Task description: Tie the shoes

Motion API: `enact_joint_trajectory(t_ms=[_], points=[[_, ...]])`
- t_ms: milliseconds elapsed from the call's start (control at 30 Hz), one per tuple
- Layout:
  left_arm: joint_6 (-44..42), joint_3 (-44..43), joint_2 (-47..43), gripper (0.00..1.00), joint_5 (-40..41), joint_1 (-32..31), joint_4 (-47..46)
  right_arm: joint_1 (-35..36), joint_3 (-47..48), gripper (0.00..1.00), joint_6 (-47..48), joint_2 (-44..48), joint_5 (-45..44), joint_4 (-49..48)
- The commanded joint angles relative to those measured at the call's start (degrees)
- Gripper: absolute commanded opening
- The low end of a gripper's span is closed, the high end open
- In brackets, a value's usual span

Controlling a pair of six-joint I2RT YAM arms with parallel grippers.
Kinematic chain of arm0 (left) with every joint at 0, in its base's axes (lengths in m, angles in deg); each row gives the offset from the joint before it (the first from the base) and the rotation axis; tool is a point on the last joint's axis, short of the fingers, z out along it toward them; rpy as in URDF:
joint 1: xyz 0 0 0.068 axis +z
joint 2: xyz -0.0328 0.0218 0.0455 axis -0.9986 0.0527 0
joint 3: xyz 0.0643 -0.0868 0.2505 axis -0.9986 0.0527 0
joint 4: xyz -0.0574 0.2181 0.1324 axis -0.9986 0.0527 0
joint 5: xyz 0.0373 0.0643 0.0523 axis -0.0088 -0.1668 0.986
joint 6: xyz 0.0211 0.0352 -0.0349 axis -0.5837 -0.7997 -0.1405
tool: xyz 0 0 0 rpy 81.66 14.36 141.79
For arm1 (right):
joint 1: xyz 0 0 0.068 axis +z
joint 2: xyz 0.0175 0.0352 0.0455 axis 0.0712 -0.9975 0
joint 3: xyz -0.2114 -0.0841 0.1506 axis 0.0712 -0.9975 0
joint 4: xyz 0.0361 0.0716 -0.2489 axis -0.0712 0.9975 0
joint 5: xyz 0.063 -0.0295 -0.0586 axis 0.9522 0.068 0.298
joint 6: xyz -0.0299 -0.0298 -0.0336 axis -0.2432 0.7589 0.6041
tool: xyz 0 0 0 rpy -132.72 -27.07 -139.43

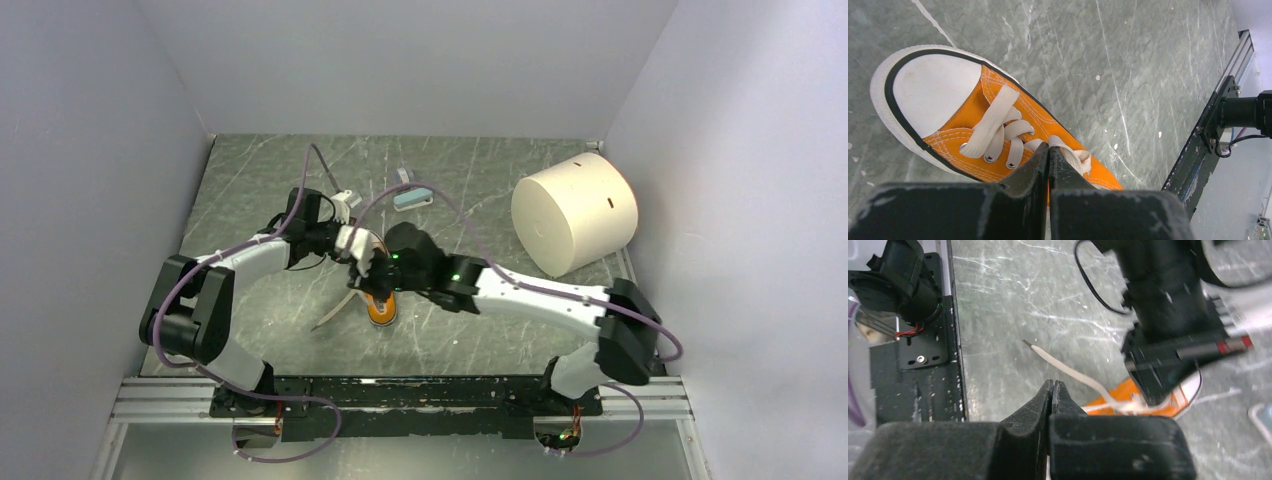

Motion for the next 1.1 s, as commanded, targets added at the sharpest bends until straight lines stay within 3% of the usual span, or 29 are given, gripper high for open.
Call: enact_joint_trajectory(t_ms=[0,100,233,400,500,567,633,733,767,833,967,1067], points=[[0.4,1.1,-1.5,0.05,-2.6,0.4,-1.9,-5.2,-5.2,0.00,-11.4,6.1,-0.1,5.1],[1.2,1.6,-1.4,0.05,-3.5,0.4,-3.3,-13.2,0.8,0.00,-19.5,3.2,8.1,17.8],[1.4,1.7,-2.1,0.05,-3.8,0.4,-2.9,-19.5,8.8,0.00,-22.6,-7.8,20.2,35.3],[0.6,2.1,-4.1,0.05,-3.0,0.4,-1.3,-22.3,13.1,0.01,-26.4,-15.1,15.6,53.3],[0.2,2.6,-5.3,0.05,-2.5,0.4,-1.2,-22.5,14.4,0.23,-25.4,-16.9,8.7,54.5],[-0.3,2.6,-6.0,0.05,-1.8,0.4,1.0,-22.6,15.0,0.34,-21.5,-16.7,7.6,48.2],[-0.8,2.9,-6.6,0.05,-1.3,0.4,2.0,-22.6,6.3,0.42,-16.8,-10.6,13.6,29.3],[-0.8,3.4,-7.0,0.05,-1.1,0.4,2.2,-22.9,-11.0,0.71,-15.6,0.2,19.1,-2.3],[-0.7,3.4,-7.0,0.05,-1.4,0.4,2.1,-23.2,-14.1,0.75,-15.6,1.4,20.5,-9.3],[-0.3,3.5,-7.1,0.05,-1.5,0.4,1.8,-23.7,-14.4,0.74,-16.3,-1.2,22.4,-12.1],[0.0,3.4,-7.6,0.05,-1.3,0.4,1.6,-24.3,-15.0,0.59,-22.4,-8.0,28.3,-16.9],[-0.2,3.1,-7.9,0.05,-1.3,0.4,2.1,-24.3,-18.1,0.52,-26.0,-9.7,28.1,-23.0]])
